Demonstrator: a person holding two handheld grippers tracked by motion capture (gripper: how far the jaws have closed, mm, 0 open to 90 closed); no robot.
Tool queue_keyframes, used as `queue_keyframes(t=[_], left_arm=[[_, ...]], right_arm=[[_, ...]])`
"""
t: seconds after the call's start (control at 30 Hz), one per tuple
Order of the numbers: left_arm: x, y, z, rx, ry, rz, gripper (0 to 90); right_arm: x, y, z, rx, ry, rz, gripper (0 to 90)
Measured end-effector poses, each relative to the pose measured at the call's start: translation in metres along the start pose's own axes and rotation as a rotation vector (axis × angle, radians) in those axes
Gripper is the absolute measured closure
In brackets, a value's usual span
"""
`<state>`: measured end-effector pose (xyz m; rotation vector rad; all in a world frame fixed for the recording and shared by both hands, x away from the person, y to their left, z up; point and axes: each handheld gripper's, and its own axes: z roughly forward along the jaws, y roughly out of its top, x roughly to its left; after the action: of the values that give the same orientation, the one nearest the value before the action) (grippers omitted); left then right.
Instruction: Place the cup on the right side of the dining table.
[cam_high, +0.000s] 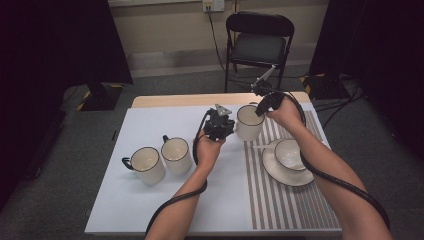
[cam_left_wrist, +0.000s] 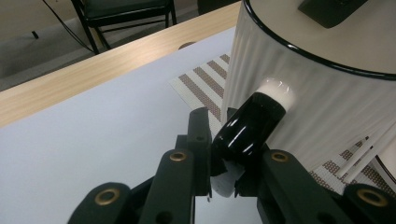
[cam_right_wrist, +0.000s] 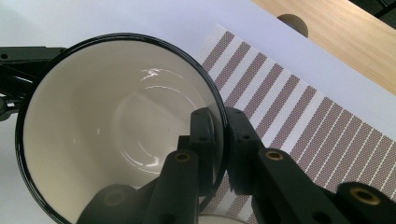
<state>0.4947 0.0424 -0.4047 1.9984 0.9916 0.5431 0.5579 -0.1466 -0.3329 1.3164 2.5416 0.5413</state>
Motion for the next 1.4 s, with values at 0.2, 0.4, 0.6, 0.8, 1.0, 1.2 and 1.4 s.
queue_keyframes(t=[0.2,0.4,0.6,0.8,1.0,1.2,1.4], left_arm=[[-0.001,0.001,0.004,-0.001,0.001,0.002,80.4],[-0.002,0.000,0.009,0.008,0.002,-0.004,80.4],[-0.003,-0.002,0.015,0.015,-0.005,-0.010,80.5],[-0.004,-0.002,0.020,0.016,-0.007,-0.017,80.6],[-0.004,-0.002,0.025,0.022,-0.010,-0.025,80.6],[-0.005,-0.003,0.030,0.027,-0.015,-0.031,80.6],[-0.004,-0.004,0.034,0.036,-0.016,-0.032,80.5]], right_arm=[[-0.003,-0.001,0.002,-0.001,-0.001,0.006,82.9],[-0.006,-0.002,0.005,0.001,-0.002,0.011,82.9],[-0.011,-0.005,0.010,0.003,-0.004,0.015,82.8],[-0.013,-0.007,0.012,0.003,-0.008,0.024,82.9],[-0.016,-0.008,0.014,0.004,-0.010,0.029,82.9],[-0.018,-0.008,0.017,0.011,-0.013,0.033,82.8],[-0.020,-0.009,0.021,0.013,-0.014,0.032,82.8]])
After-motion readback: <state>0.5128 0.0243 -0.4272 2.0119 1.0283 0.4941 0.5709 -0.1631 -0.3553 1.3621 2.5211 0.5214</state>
